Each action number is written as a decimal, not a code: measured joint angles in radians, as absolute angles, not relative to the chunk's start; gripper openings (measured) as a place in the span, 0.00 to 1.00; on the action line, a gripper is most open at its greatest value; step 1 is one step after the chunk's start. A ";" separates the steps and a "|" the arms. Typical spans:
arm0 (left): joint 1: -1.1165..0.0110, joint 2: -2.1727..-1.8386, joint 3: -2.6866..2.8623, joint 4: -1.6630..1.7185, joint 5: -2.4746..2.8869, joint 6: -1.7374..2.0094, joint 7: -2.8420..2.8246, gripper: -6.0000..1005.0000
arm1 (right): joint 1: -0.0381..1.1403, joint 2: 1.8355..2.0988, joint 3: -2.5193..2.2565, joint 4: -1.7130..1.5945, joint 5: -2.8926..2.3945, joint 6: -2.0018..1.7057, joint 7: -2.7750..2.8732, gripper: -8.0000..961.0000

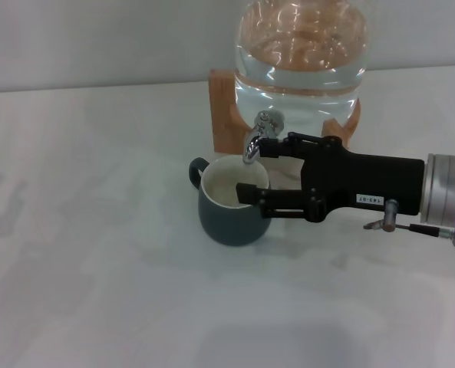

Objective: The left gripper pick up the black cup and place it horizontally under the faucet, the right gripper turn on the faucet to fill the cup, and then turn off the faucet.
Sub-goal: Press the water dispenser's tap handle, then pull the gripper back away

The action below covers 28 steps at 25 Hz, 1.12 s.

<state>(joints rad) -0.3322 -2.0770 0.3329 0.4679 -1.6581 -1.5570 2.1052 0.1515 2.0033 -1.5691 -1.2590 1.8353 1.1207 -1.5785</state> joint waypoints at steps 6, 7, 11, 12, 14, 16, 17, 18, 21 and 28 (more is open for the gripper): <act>-0.335 -2.077 0.333 0.468 -1.658 -1.557 2.105 0.41 | 0.146 2.003 -1.527 -1.246 1.822 1.138 -1.578 0.87; -0.335 -2.077 0.333 0.468 -1.658 -1.557 2.105 0.41 | 0.146 2.003 -1.520 -1.241 1.822 1.139 -1.578 0.87; -0.334 -2.077 0.333 0.468 -1.658 -1.557 2.105 0.41 | 0.145 2.003 -1.501 -1.223 1.821 1.138 -1.578 0.87; -0.334 -2.077 0.333 0.469 -1.658 -1.557 2.105 0.41 | 0.146 2.003 -1.499 -1.219 1.821 1.137 -1.578 0.87; -0.334 -2.077 0.333 0.469 -1.658 -1.557 2.105 0.41 | 0.147 2.003 -1.498 -1.214 1.820 1.133 -1.578 0.87; -0.333 -2.077 0.333 0.469 -1.658 -1.557 2.105 0.41 | 0.148 2.003 -1.497 -1.211 1.819 1.133 -1.578 0.87; -0.332 -2.077 0.333 0.469 -1.658 -1.557 2.105 0.41 | 0.148 2.003 -1.494 -1.210 1.819 1.133 -1.578 0.87; -0.332 -2.077 0.333 0.469 -1.658 -1.557 2.105 0.41 | 0.148 2.003 -1.491 -1.209 1.819 1.133 -1.578 0.87; -0.331 -2.077 0.333 0.469 -1.658 -1.557 2.105 0.41 | 0.147 2.003 -1.477 -1.204 1.819 1.135 -1.579 0.87; -0.331 -2.076 0.333 0.470 -1.658 -1.557 2.105 0.41 | 0.145 2.004 -1.436 -1.204 1.826 1.231 -1.578 0.87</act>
<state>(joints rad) -0.3313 -2.0762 0.3329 0.4700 -1.6583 -1.5569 2.1046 0.1448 2.0038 -1.4359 -1.2036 1.8262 1.2312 -1.5779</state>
